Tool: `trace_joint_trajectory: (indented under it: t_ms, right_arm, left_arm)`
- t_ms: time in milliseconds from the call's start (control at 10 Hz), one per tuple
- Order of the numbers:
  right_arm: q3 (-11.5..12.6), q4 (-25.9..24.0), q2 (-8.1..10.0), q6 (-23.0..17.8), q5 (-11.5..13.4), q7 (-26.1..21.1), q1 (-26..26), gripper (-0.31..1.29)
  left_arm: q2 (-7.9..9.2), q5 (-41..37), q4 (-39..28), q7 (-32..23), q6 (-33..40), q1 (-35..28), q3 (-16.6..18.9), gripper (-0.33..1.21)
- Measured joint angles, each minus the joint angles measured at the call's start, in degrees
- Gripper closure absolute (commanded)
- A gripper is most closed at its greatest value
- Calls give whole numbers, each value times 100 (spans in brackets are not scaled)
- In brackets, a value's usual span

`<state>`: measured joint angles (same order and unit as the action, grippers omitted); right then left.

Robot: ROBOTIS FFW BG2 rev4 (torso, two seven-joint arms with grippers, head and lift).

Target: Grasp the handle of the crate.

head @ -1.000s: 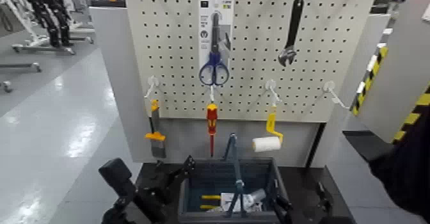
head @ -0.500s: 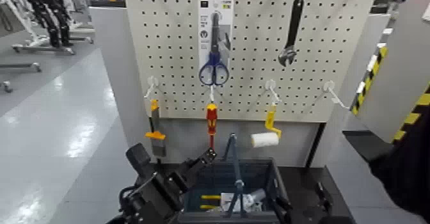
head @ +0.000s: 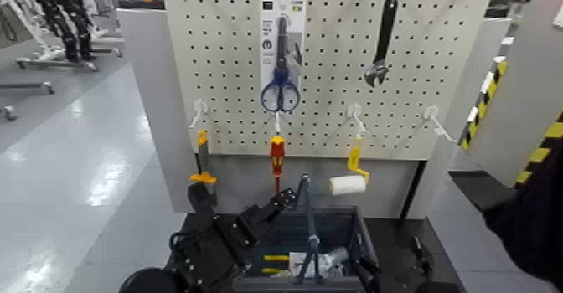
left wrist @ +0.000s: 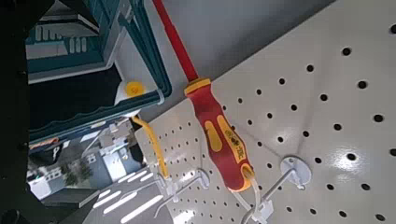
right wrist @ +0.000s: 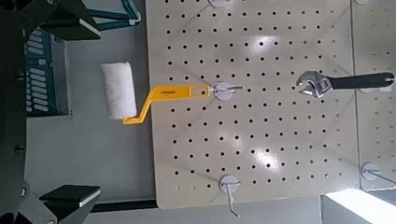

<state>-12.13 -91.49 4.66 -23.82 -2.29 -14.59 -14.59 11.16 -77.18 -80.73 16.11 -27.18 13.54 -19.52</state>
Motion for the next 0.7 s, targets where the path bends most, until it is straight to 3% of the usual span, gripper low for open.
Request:
trace_joint_trajectory:
  t_ms: [700]
  right_arm:
    - [-72,45,0,-14,-18,18,55,13]
  left_arm:
    - [-35,-667,1813,1346,-885,1346,-758,11]
